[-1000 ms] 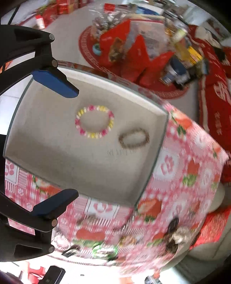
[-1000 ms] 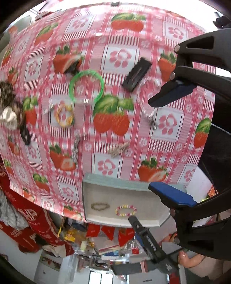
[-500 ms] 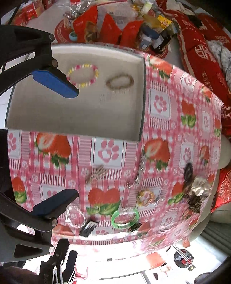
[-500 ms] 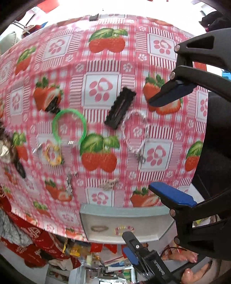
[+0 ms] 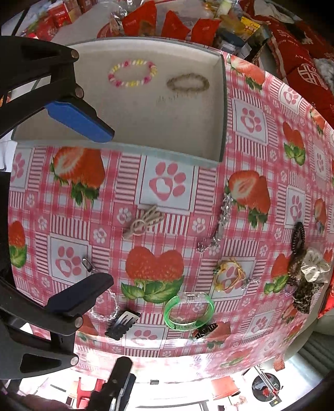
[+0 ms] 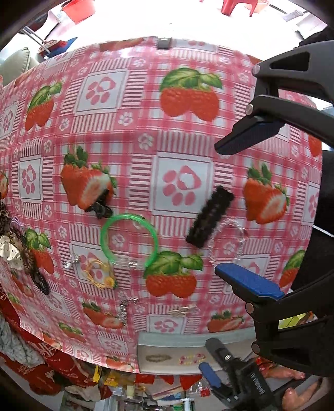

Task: Organize jewelry
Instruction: 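Move the left tool to the beige bunny-ear clip while the right tool approaches the green bangle, then close the left tool on the beige clip while the right tool grasps the green bangle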

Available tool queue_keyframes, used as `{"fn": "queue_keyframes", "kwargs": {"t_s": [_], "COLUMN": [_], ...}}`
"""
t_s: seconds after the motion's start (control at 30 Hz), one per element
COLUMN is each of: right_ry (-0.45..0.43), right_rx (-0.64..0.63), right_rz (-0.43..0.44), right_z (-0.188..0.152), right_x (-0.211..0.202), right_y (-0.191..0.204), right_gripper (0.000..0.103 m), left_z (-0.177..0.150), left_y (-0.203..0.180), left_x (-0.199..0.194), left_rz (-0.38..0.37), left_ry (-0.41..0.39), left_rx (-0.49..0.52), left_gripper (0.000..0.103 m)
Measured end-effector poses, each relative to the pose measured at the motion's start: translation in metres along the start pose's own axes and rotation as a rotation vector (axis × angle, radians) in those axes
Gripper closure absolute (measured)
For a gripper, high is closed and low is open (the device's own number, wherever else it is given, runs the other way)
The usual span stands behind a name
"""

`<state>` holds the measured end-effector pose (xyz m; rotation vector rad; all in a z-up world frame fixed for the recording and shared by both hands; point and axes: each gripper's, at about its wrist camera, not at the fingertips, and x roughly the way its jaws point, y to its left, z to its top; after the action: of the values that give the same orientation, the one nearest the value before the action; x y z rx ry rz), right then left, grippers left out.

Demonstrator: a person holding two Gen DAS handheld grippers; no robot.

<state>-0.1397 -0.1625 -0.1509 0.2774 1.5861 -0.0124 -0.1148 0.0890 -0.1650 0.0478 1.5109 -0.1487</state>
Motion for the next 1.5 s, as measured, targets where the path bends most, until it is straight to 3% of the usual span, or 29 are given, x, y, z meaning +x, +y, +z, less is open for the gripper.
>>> {"fn": "queue_keyframes", "kwargs": {"t_s": [0.1, 0.2, 0.37, 0.43, 0.57, 0.67, 0.9, 1.07, 1.17, 1.23, 1.33, 1.5], "right_ry": [0.011, 0.013, 0.027, 0.030, 0.027, 0.036, 0.034, 0.013, 0.013, 0.011, 0.008, 0.009], "right_rx": [-0.004, -0.006, -0.041, -0.047, -0.076, -0.095, -0.111, -0.153, -0.167, -0.175, -0.178, -0.186], "right_rz": [-0.002, -0.006, -0.020, -0.017, -0.013, -0.027, -0.053, -0.091, -0.106, -0.113, -0.117, -0.114], "right_z": [0.012, 0.024, 0.040, 0.047, 0.060, 0.070, 0.082, 0.091, 0.091, 0.091, 0.090, 0.096], "right_x": [0.007, 0.012, 0.026, 0.032, 0.044, 0.054, 0.065, 0.069, 0.071, 0.072, 0.071, 0.074], "right_y": [-0.003, -0.007, -0.005, -0.003, 0.005, 0.011, 0.019, 0.042, 0.053, 0.055, 0.061, 0.068], "right_gripper": [0.015, 0.015, 0.015, 0.015, 0.017, 0.029, 0.032, 0.054, 0.056, 0.059, 0.071, 0.076], "left_z": [0.002, 0.005, 0.009, 0.011, 0.015, 0.017, 0.021, 0.020, 0.021, 0.024, 0.030, 0.038], "left_y": [-0.007, -0.013, -0.015, -0.017, -0.012, -0.005, 0.006, 0.009, -0.004, -0.014, -0.023, -0.033], "left_x": [0.008, 0.018, 0.033, 0.041, 0.059, 0.066, 0.078, 0.080, 0.082, 0.082, 0.082, 0.085], "left_rz": [0.006, 0.020, 0.038, 0.046, 0.065, 0.067, 0.065, 0.076, 0.066, 0.057, 0.049, 0.059], "left_ry": [0.008, 0.030, 0.043, 0.052, 0.080, 0.088, 0.086, 0.084, 0.081, 0.081, 0.083, 0.087], "left_rx": [-0.017, -0.021, -0.058, -0.062, -0.101, -0.135, -0.154, -0.159, -0.162, -0.147, -0.130, -0.135], "left_gripper": [0.000, 0.012, 0.013, 0.023, 0.023, 0.023, 0.023, 0.023, 0.035, 0.048, 0.061, 0.062]}}
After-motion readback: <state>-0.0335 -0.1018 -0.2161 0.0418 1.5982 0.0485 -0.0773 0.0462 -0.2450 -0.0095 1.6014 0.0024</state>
